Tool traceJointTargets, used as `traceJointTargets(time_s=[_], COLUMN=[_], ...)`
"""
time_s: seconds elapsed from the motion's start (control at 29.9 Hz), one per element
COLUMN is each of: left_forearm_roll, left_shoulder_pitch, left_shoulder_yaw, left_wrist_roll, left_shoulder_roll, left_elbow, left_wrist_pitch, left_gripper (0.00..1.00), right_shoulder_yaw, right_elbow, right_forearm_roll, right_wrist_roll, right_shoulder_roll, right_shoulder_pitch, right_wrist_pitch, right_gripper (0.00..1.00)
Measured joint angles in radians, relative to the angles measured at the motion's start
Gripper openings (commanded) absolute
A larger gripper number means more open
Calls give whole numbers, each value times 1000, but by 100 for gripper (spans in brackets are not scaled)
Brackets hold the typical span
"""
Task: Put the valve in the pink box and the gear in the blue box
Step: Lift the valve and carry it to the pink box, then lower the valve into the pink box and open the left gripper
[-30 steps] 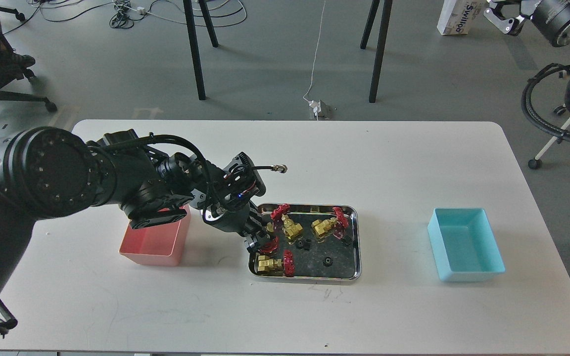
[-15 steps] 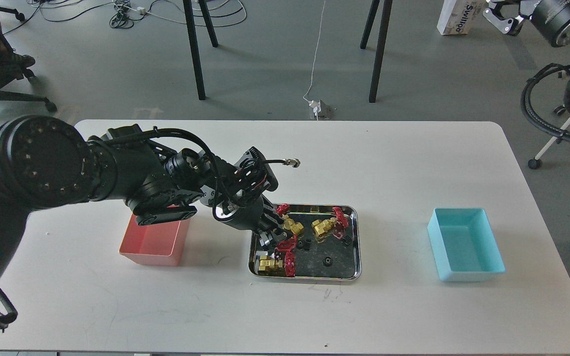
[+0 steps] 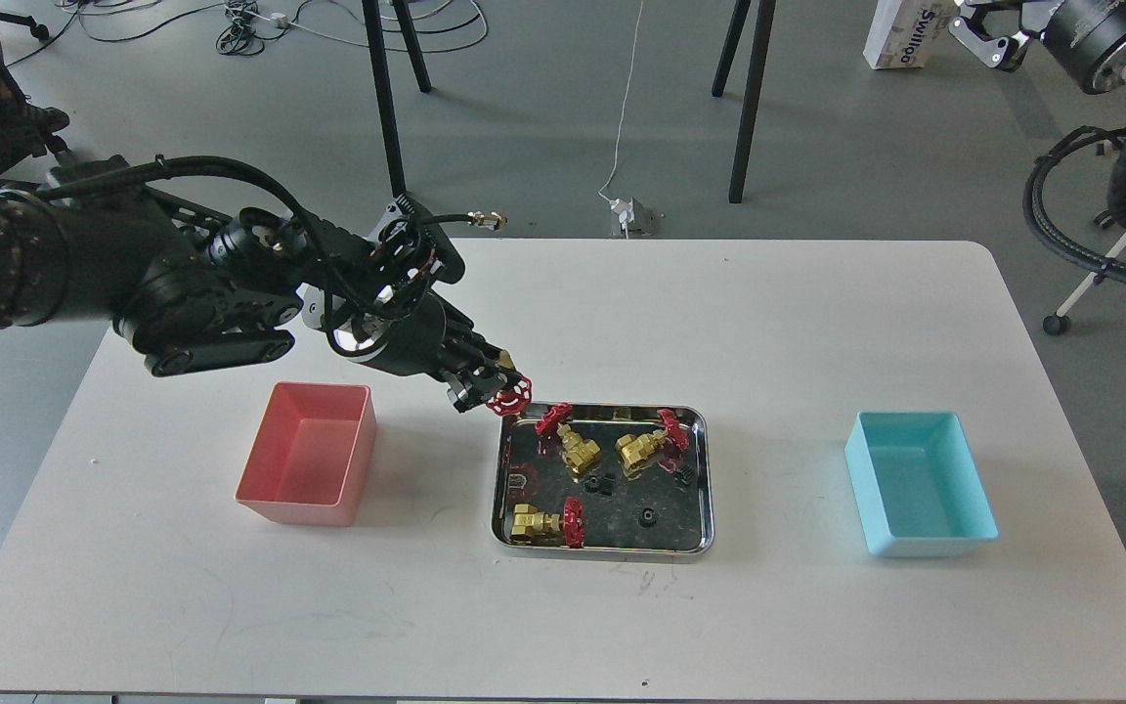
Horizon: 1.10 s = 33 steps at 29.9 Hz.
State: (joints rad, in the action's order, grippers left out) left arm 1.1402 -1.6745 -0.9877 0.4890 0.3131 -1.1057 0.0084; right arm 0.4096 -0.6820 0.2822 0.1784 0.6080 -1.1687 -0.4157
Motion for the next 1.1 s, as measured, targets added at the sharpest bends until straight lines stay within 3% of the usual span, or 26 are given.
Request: traceJointTargets(time_s=[0.23, 0.43, 0.6, 0.83, 1.1], left_forearm_roll=[63, 175, 225, 260, 262], left_shoulder_pitch=[-194, -206, -64, 129, 210], left_shoulder_yaw=[-3, -4, 2, 62, 127], left_wrist_roll=[0, 0, -1, 0, 0], left_shoulder_roll=[242, 445, 521, 523, 515], left_elbow=[-162, -211, -212, -123, -91], left_wrist_pitch=[-29, -81, -79, -54, -53], left_gripper=[12, 12, 12, 12, 12], right_shoulder_yaw=[29, 55, 50, 50, 50], right_elbow=[0, 11, 22, 30, 30], right_forearm_roll=[0, -11, -13, -14, -14], right_wrist_roll=[-2, -8, -10, -17, -17], right_shoulder_roll=[-13, -25, -69, -94, -92], right_shoulder_pitch=[-9, -112, -154, -165, -155], right_wrist_pitch=[34, 90, 113, 127, 127], right_gripper=[99, 99, 99, 99, 99])
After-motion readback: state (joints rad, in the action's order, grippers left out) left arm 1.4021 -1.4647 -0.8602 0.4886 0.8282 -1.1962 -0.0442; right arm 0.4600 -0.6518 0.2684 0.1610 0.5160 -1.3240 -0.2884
